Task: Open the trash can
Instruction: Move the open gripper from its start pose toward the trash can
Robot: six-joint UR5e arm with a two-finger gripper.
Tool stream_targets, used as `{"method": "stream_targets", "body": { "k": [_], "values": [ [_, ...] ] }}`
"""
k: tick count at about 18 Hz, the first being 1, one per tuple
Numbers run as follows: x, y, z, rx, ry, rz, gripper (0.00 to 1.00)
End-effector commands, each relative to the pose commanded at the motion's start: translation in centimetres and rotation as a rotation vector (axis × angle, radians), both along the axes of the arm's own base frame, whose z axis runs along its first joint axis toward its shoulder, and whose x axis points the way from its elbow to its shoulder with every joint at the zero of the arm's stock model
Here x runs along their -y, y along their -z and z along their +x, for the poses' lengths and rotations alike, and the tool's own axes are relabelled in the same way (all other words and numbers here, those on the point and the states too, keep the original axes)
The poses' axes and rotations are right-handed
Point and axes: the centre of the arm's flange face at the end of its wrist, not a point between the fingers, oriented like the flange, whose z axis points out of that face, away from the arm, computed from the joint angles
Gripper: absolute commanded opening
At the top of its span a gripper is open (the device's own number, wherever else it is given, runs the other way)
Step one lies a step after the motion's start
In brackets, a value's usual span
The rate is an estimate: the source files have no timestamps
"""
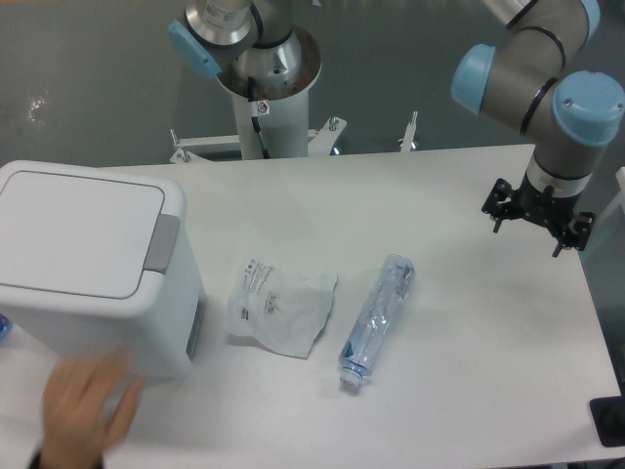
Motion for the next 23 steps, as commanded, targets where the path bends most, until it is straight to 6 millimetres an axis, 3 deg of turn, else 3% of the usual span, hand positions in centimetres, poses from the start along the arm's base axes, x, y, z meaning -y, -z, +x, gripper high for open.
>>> {"method": "stream_targets", "body": {
  "k": [4,8,12,16,23],
  "values": [
    [-0.3,0.1,0.2,0.003,0.002,0.000,1.00],
    [-2.3,-0.8,1.6,-0.008,0.020,0.006,1.00],
    [-5.4,-2.0,3.3,-0.019,-0.106,0.040,1.00],
    [-8.3,-2.2,5.4,-0.007,-0.143,0.056,1.00],
    [-13.1,-6.2,11.3,0.062,-0.280,0.148,1.00]
  ]
}}
